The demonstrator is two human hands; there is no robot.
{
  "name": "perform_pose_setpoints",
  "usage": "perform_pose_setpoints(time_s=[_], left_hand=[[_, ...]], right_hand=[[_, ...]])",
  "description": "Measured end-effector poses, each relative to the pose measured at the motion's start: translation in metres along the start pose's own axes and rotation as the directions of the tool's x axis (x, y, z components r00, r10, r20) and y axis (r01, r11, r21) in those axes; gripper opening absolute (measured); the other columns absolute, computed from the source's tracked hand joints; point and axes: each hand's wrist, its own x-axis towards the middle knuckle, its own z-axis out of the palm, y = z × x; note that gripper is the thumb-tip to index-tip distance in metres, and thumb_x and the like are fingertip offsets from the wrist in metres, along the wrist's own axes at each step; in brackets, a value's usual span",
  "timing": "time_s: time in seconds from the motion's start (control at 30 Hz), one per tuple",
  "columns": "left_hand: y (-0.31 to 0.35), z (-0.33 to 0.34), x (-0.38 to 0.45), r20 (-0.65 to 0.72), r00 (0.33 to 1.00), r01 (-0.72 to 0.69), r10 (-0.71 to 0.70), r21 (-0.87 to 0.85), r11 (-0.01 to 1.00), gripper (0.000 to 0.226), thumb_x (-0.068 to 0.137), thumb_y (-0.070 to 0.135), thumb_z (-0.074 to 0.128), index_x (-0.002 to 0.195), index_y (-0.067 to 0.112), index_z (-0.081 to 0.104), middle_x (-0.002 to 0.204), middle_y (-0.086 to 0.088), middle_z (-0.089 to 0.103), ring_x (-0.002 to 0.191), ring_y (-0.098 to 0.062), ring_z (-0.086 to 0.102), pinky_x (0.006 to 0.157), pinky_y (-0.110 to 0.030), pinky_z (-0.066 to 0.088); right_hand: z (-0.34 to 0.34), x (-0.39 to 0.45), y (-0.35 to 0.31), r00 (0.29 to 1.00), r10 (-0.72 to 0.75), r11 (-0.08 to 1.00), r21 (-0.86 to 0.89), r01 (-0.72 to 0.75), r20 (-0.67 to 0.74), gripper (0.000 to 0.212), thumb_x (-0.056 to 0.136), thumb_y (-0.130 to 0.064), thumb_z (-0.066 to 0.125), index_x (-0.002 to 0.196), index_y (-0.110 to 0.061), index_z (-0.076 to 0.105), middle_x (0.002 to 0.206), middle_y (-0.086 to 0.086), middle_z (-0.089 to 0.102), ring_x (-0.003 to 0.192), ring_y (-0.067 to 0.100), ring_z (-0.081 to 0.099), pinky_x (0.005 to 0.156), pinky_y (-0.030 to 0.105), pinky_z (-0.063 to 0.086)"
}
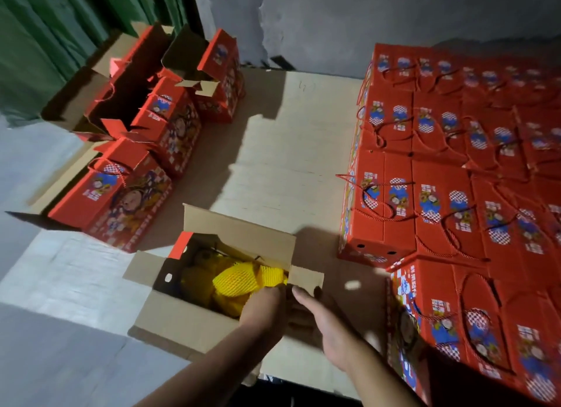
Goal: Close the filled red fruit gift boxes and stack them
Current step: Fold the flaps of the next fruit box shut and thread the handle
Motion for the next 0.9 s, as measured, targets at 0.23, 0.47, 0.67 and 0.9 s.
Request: perform_pose_setpoints(time_s=[0.23,0.47,0.67,0.9], left_hand=[[-0.041,-0.035,-0.026,-0.013,0.999,-0.030,0.031,0.093,0.995,0.047,0.105,0.048,0.050,0.149,0.031,0.049,0.133,-0.003,0.069,0.119,-0.028,0.066,0.090,-0.041,0.058],[-0.141,-0.124,-0.045,-0.517,0.838,-0.109,0.175,0.156,0.982,0.041,0.103,0.031,0.051,0.143,0.024,0.054,0.134,-0.004,0.049,0.120,-0.030,0.050,0.090,-0.045,0.050],[-0.262,-0.176,-0.029,-0.300,0.949,0.105,-0.101,-0.003,0.994,0.104,0.085,0.070,0.067,0.164,0.024,0.018,0.162,-0.015,0.028,0.146,-0.041,0.031,0.110,-0.061,0.041],[-0.311,-0.198,-0.021,0.273,0.962,0.215,-0.012,-0.729,0.650,0.059,0.072,0.060,0.082,0.120,0.028,0.068,0.101,0.001,0.080,0.091,-0.021,0.077,0.078,-0.043,0.066]], right_hand=[[-0.008,0.010,0.016,0.994,0.061,0.998,0.029,-0.059,-0.086,0.090,0.057,-0.065,0.093,0.137,-0.034,0.066,0.134,-0.005,0.070,0.126,0.022,0.065,0.113,0.052,0.048],[0.026,0.005,0.022,0.949,0.029,0.986,0.167,0.025,-0.314,0.074,0.073,-0.052,0.083,0.140,-0.028,0.065,0.141,0.000,0.066,0.132,0.025,0.058,0.112,0.048,0.042],[0.057,-0.017,0.017,0.794,-0.183,0.979,-0.032,0.202,-0.580,0.009,0.099,-0.035,0.069,0.105,-0.031,0.074,0.112,-0.008,0.077,0.103,0.015,0.069,0.096,0.043,0.049],[0.080,-0.006,0.020,0.576,-0.428,0.900,-0.385,0.203,-0.697,0.043,0.104,-0.033,0.065,0.143,-0.016,0.062,0.129,-0.012,0.054,0.125,0.010,0.048,0.102,0.030,0.034]])
